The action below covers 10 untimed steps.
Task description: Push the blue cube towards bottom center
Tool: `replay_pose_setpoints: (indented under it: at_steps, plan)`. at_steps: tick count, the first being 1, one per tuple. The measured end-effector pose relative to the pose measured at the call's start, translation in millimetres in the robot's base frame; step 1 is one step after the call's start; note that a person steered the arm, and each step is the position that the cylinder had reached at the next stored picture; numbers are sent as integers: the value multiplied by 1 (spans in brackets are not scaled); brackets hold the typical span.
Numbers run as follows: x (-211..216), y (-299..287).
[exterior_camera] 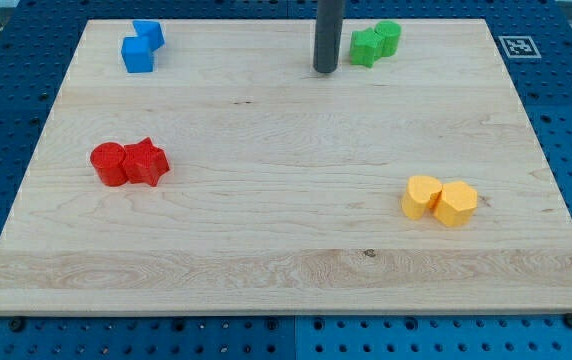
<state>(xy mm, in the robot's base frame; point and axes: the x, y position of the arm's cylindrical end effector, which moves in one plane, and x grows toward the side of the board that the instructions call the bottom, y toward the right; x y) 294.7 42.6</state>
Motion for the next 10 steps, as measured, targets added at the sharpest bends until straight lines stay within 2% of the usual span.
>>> replay_pose_setpoints:
  at_steps: [1,2,5,6,7,9,10]
  plan:
    - [-2,-13]
    - [-19,-51]
    - [-93,-231]
    - [-99,-284]
    - [-93,-296]
    - [-30,-288]
    - [-20,-252]
